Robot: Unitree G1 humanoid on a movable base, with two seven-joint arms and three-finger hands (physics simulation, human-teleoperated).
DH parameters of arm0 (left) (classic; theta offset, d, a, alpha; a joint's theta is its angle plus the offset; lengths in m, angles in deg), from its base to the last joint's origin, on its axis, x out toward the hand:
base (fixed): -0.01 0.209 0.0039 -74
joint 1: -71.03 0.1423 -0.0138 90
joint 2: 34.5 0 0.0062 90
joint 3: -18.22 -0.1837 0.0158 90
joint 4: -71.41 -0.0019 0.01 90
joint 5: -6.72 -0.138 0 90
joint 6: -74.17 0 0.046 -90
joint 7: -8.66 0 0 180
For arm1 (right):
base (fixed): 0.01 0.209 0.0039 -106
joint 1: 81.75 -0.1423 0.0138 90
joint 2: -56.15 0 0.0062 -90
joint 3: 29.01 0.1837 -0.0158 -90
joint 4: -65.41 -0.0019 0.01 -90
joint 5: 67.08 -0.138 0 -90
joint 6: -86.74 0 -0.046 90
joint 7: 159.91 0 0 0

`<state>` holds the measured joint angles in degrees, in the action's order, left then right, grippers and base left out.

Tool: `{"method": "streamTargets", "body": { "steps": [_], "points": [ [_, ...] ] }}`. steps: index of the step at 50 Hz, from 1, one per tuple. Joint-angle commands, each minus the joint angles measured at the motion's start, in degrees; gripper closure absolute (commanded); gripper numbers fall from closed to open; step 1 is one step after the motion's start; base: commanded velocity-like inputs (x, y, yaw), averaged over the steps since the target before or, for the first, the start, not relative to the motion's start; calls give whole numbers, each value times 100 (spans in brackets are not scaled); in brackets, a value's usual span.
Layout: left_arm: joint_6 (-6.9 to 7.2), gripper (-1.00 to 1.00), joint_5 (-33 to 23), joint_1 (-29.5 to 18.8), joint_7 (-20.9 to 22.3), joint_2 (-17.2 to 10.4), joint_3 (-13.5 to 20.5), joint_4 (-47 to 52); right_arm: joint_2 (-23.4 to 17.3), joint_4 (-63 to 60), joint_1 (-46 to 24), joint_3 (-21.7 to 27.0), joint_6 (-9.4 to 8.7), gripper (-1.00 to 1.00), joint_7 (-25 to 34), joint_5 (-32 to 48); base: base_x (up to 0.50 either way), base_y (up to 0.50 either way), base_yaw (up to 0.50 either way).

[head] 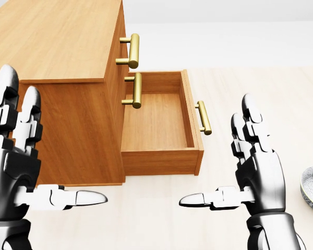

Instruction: Put the bowl on top of the cabinet.

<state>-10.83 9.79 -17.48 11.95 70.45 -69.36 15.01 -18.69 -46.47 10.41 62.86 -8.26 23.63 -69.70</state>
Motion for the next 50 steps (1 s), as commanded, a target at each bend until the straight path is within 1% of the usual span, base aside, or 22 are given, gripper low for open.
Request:
{"method": "streamTargets", "body": {
  "steps": [1,14,26,32,42,50],
  "points": [
    [0,-100,48,-26,-20,6,-16,393,2,8,-4,-5,0,-100,-8,25,0,0,0],
    [0,-100,158,-170,-65,-23,16,1224,2,-8,4,-1,0,-100,-12,32,0,0,0],
    [0,-100,192,-225,-64,-38,73,1271,-18,-21,-72,85,0,-100,-11,-44,0,0,0],
    [0,-100,186,-211,-59,-36,65,1196,-19,41,-80,87,0,-100,-6,-55,0,-46,0],
    [0,-100,194,-204,-55,-38,82,1187,-18,-57,-21,43,0,-100,32,5,0,-1,0],
    [0,-100,220,-248,-74,-47,108,1252,-15,-99,20,15,0,-100,53,64,46,0,0]
  ]
}}
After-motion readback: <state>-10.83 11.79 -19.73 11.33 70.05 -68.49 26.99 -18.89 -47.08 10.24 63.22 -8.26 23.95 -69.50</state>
